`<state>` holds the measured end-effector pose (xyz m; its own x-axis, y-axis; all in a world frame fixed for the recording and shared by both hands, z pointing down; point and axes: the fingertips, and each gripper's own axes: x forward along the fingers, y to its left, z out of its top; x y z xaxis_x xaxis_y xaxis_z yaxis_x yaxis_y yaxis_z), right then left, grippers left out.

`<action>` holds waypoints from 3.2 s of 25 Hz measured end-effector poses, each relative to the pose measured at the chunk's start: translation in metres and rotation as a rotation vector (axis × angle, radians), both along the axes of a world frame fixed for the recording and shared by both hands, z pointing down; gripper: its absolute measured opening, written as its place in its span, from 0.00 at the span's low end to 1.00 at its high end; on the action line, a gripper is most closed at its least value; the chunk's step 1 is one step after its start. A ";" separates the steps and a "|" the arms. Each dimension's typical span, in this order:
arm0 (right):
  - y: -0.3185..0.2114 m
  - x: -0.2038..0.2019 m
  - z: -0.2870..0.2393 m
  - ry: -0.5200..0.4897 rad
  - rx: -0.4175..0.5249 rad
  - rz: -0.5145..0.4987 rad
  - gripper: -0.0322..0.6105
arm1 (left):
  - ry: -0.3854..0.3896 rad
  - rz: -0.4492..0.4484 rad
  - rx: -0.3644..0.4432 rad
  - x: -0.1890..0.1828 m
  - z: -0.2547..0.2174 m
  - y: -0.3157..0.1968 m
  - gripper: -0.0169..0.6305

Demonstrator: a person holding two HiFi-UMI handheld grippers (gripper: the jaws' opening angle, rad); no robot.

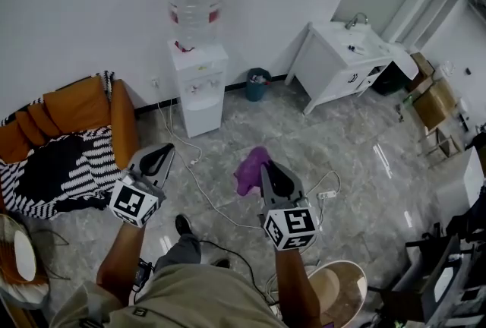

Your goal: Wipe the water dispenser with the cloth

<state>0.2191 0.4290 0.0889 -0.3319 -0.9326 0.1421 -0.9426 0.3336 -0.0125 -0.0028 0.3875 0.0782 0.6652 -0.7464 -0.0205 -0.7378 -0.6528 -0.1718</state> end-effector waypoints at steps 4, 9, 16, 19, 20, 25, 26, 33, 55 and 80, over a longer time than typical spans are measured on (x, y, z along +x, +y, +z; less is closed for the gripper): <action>-0.051 -0.023 -0.002 0.005 -0.005 0.009 0.13 | -0.001 0.034 -0.007 -0.014 0.003 -0.051 0.05; -0.110 -0.058 -0.003 0.019 -0.011 0.012 0.13 | 0.030 0.044 -0.015 -0.043 -0.002 -0.112 0.05; -0.180 -0.097 0.004 0.031 -0.033 0.012 0.13 | 0.045 0.056 -0.036 -0.077 0.006 -0.176 0.05; -0.200 -0.108 0.005 0.043 -0.039 -0.013 0.13 | 0.047 0.045 -0.039 -0.086 0.010 -0.189 0.05; -0.206 -0.110 0.005 0.043 -0.041 -0.020 0.13 | 0.046 0.041 -0.043 -0.088 0.012 -0.193 0.05; -0.250 -0.114 0.018 0.035 -0.061 -0.067 0.13 | 0.046 -0.009 -0.110 -0.093 0.023 -0.216 0.05; -0.261 -0.113 0.021 0.031 -0.066 -0.078 0.13 | 0.043 -0.023 -0.122 -0.094 0.026 -0.221 0.05; -0.340 -0.108 0.037 0.021 -0.096 -0.211 0.13 | 0.032 -0.164 -0.185 -0.092 0.038 -0.268 0.05; -0.501 -0.077 0.102 0.042 -0.145 -0.443 0.13 | 0.001 -0.499 -0.211 -0.058 0.079 -0.376 0.05; -0.605 -0.209 0.281 0.269 -0.084 -0.358 0.13 | -0.095 -0.528 -0.334 -0.119 0.246 -0.450 0.05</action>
<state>0.0100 -0.1763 0.3700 -0.5724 -0.7471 0.3379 -0.7413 0.6476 0.1762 -0.1222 -0.0628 0.3244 0.1931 -0.9303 0.3118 -0.9667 -0.2348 -0.1020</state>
